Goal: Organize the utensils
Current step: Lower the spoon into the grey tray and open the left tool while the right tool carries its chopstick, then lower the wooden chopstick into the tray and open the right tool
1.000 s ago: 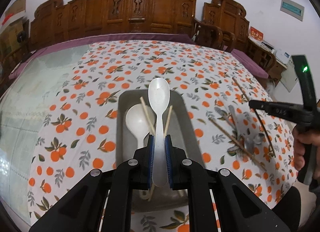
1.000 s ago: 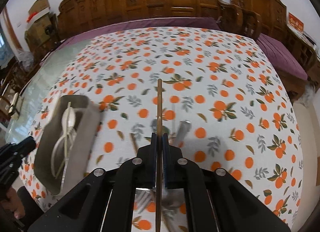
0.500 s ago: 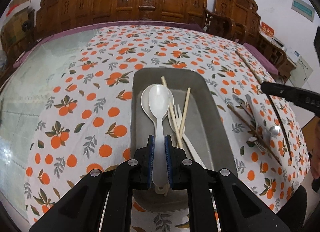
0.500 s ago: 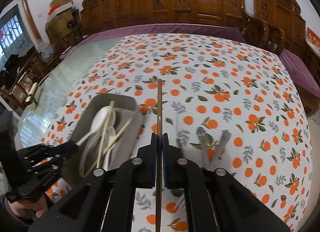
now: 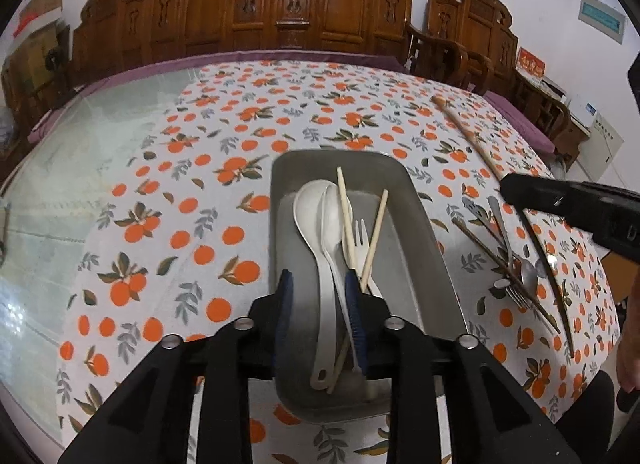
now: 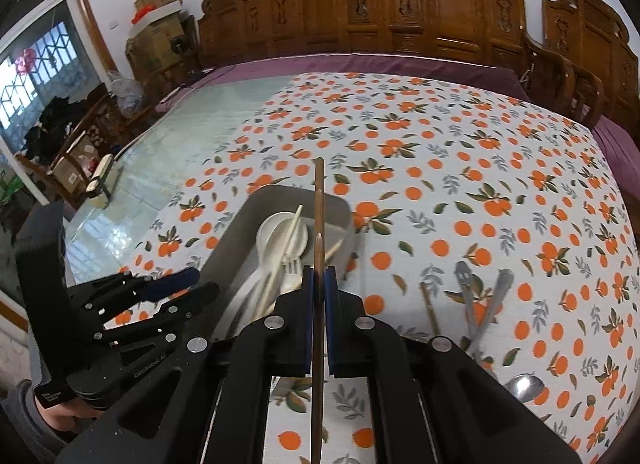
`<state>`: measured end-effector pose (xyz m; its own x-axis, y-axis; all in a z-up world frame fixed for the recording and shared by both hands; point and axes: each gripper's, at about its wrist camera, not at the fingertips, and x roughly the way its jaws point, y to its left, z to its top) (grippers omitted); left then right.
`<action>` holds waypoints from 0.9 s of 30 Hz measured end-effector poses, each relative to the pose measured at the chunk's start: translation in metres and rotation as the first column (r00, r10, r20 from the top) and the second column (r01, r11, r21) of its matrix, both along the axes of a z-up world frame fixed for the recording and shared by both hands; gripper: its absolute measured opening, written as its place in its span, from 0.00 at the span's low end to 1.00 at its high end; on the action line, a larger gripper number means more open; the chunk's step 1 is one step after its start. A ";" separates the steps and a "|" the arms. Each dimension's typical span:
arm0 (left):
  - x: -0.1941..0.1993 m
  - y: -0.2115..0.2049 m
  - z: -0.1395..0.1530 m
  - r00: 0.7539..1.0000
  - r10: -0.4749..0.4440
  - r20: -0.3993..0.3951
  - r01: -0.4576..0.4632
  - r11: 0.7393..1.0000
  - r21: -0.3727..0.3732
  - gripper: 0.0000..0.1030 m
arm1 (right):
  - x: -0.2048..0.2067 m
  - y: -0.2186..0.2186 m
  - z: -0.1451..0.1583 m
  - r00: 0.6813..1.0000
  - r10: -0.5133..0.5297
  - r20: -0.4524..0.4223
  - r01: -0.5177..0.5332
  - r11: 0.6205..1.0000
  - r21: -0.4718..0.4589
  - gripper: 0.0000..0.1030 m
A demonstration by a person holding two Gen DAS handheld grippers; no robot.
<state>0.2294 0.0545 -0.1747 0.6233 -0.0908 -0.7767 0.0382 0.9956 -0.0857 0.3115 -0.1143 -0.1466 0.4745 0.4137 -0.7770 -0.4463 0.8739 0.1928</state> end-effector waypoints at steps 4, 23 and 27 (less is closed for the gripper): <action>-0.004 0.009 0.005 1.000 0.022 0.017 -0.022 1.000 0.002 0.35 | 0.000 0.015 -0.003 1.000 0.026 0.002 -0.026 1.000 -0.013 0.06; -0.013 0.056 0.013 0.991 0.113 0.070 -0.116 0.993 0.039 0.83 | 0.015 0.061 -0.019 0.999 0.037 -0.030 -0.036 0.997 0.063 0.06; -0.013 0.062 0.011 0.989 0.132 0.063 -0.134 0.991 0.025 0.83 | 0.021 0.065 -0.033 0.999 0.024 -0.040 -0.021 0.998 0.056 0.06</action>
